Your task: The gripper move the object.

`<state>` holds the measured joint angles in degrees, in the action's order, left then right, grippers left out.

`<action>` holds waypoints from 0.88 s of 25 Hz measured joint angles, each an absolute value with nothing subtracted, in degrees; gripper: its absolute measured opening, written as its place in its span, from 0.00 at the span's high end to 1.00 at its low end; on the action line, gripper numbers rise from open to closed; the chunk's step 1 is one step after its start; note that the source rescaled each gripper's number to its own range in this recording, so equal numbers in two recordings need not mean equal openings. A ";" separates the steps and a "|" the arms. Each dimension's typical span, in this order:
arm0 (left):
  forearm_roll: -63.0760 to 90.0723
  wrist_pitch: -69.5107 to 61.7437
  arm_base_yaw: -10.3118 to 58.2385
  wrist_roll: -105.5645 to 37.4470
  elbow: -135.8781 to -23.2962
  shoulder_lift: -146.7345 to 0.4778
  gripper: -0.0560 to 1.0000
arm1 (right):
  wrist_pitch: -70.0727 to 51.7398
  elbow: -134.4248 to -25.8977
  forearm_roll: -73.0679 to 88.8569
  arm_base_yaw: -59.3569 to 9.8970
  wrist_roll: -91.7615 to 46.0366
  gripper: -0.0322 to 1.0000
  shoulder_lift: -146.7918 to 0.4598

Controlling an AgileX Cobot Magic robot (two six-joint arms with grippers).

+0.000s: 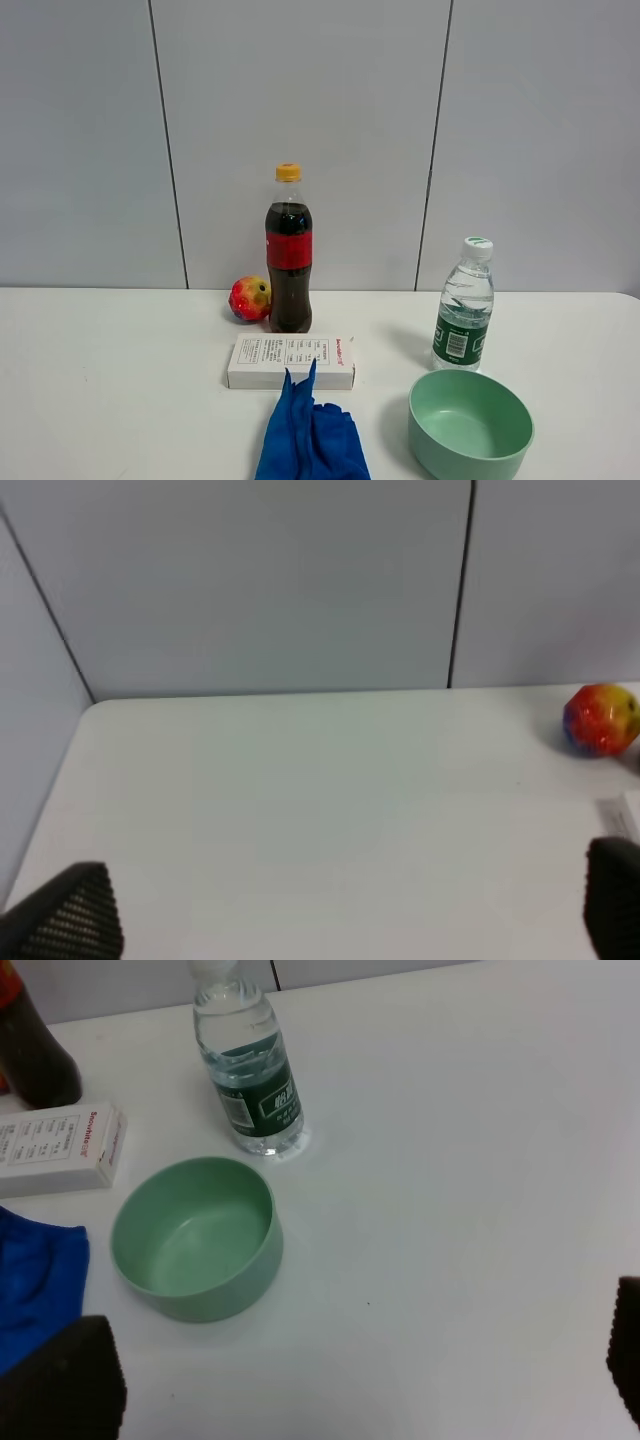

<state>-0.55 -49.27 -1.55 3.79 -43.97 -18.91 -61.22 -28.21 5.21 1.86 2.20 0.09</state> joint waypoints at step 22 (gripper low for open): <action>0.90 -57.23 -1.66 1.43 -29.81 0.20 0.15 | -61.22 -28.21 5.21 1.86 2.20 0.00 0.09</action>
<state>0.90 -57.23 -1.66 1.43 -29.81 0.20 -61.22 -28.21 5.21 1.86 2.20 0.09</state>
